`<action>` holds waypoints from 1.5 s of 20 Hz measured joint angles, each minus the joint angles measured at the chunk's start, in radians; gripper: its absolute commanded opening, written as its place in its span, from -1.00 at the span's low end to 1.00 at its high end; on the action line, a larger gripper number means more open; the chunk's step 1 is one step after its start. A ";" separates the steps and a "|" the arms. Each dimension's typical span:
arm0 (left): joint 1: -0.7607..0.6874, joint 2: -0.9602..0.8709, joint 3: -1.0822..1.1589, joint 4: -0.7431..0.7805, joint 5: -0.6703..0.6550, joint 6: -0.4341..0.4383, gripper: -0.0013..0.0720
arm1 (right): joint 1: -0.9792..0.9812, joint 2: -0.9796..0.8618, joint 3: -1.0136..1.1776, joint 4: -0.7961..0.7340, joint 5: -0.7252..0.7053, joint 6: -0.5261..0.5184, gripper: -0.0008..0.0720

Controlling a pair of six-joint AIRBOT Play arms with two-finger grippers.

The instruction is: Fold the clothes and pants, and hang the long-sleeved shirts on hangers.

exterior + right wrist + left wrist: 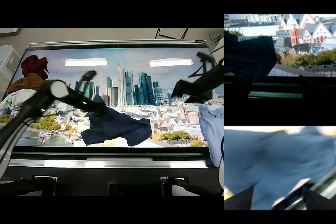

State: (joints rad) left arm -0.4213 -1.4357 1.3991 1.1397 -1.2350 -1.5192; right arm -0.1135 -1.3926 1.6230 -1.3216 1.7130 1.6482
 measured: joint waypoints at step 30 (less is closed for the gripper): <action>0.183 0.311 -0.505 -0.193 0.252 0.072 -0.90 | -0.002 0.080 -0.628 0.387 -0.449 -0.178 -0.87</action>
State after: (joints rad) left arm -0.2382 -1.1252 0.8936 0.9466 -0.9833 -1.4471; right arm -0.1150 -1.3125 0.9947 -0.9348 1.2644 1.4700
